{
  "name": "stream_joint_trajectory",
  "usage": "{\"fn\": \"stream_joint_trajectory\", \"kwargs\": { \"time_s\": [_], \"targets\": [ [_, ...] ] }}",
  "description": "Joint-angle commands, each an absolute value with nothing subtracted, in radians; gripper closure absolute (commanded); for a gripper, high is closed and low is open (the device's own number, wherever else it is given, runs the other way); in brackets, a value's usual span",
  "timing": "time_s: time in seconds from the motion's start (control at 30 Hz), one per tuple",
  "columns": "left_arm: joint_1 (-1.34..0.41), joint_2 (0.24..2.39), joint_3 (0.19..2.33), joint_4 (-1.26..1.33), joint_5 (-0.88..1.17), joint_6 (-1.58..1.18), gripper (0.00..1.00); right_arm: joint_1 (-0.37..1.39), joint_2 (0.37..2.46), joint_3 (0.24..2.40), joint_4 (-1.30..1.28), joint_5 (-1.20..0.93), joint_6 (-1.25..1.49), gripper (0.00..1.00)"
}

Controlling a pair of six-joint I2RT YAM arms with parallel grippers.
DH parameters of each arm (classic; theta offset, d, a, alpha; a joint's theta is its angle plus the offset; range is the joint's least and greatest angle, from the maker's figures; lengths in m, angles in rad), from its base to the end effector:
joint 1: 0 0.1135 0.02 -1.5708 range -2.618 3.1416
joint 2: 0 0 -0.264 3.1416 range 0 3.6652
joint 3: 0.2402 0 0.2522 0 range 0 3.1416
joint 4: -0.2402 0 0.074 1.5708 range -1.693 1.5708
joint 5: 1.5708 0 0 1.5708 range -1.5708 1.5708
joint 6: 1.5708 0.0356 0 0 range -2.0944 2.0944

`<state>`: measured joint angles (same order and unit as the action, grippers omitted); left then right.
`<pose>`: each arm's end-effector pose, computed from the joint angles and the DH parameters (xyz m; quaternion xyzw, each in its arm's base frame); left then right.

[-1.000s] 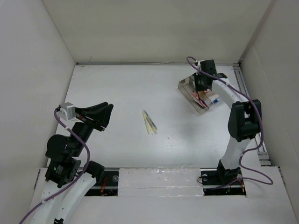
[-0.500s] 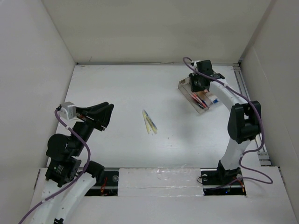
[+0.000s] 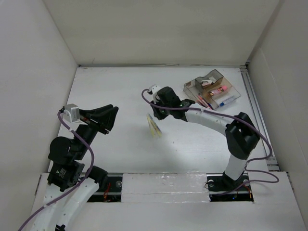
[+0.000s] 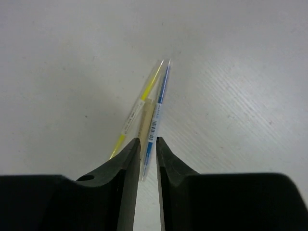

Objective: Organize the desk

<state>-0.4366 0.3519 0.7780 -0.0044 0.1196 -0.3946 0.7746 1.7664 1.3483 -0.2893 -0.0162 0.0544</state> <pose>0.0618 -0.0335 0.4051 0.0616 0.5413 -0.3680 0.7535 0.2875 0.2822 0.2566 -0.3232 0.8488 0.1752 0.3800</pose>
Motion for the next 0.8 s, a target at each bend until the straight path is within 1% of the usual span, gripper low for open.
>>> {"fn": "stream_joint_trajectory", "kwargs": {
  "time_s": [0.0, 0.13, 0.3, 0.4, 0.6, 0.63, 0.67, 0.7, 0.77],
  "targets": [
    [-0.433, 0.373, 0.785, 0.049, 0.136, -0.393, 0.69, 0.792, 1.827, 1.315, -0.218, 0.025, 0.077, 0.74],
    [-0.433, 0.348, 0.775, 0.049, 0.131, -0.391, 0.69, 0.833, 1.92, 1.368, -0.268, 0.077, 0.08, 0.73],
    [-0.433, 0.342, 0.772, 0.04, 0.13, -0.388, 0.69, 0.833, 1.963, 1.399, -0.275, 0.052, 0.086, 0.74],
    [-0.433, 0.342, 0.778, 0.045, 0.123, -0.388, 0.69, 0.833, 1.991, 1.41, -0.29, 0.087, 0.084, 0.73],
    [-0.433, 0.327, 0.773, 0.046, 0.12, -0.388, 0.68, 0.833, 2.013, 1.419, -0.295, 0.087, 0.084, 0.74],
    [-0.433, 0.334, 0.775, 0.041, 0.12, -0.388, 0.68, 0.833, 2.02, 1.423, -0.295, 0.086, 0.086, 0.75],
    [-0.433, 0.336, 0.775, 0.038, 0.126, -0.388, 0.68, 0.833, 2.026, 1.428, -0.299, 0.081, 0.086, 0.78],
    [-0.433, 0.336, 0.773, 0.038, 0.13, -0.388, 0.68, 0.833, 2.034, 1.436, -0.307, 0.077, 0.086, 0.85],
    [-0.433, 0.33, 0.77, 0.043, 0.127, -0.387, 0.68, 0.833, 2.026, 1.431, -0.313, 0.098, 0.087, 0.94]
  ]
}}
